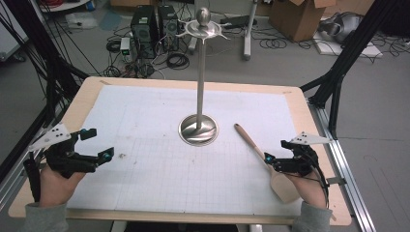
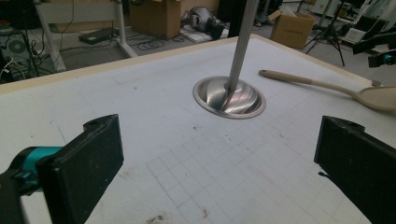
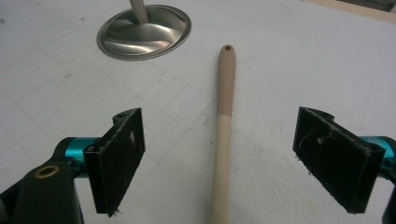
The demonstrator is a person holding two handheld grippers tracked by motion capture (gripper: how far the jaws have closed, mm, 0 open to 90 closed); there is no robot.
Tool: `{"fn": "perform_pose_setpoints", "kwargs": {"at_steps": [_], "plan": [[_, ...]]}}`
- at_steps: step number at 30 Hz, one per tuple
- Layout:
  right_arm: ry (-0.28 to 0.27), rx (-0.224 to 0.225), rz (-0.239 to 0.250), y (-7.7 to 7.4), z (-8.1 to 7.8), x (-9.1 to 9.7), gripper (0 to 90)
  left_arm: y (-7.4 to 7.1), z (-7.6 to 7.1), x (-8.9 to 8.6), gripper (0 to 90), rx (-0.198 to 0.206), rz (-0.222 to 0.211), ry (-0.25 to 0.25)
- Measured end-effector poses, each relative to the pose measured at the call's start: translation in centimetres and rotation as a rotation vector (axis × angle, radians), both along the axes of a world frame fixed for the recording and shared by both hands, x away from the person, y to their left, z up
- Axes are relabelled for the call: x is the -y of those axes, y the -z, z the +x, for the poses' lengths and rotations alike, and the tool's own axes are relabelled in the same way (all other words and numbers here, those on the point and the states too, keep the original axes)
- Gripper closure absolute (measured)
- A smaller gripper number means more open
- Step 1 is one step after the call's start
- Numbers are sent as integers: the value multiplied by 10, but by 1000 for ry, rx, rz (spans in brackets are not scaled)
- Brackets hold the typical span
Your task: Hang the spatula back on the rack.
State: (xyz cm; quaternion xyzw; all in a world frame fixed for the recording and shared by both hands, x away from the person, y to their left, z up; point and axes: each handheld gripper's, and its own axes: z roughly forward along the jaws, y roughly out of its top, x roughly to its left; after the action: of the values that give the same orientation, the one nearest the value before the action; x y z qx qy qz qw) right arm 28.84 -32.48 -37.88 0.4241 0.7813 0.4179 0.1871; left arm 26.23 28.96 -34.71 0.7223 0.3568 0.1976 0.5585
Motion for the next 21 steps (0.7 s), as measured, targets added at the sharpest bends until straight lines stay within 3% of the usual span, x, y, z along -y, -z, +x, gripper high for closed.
{"fn": "perform_pose_setpoints", "kwargs": {"at_steps": [21], "plan": [[24, -78, -97, 20, 17, -10, 160, 1, -2, 0, 17, -3, 8, -4]]}}
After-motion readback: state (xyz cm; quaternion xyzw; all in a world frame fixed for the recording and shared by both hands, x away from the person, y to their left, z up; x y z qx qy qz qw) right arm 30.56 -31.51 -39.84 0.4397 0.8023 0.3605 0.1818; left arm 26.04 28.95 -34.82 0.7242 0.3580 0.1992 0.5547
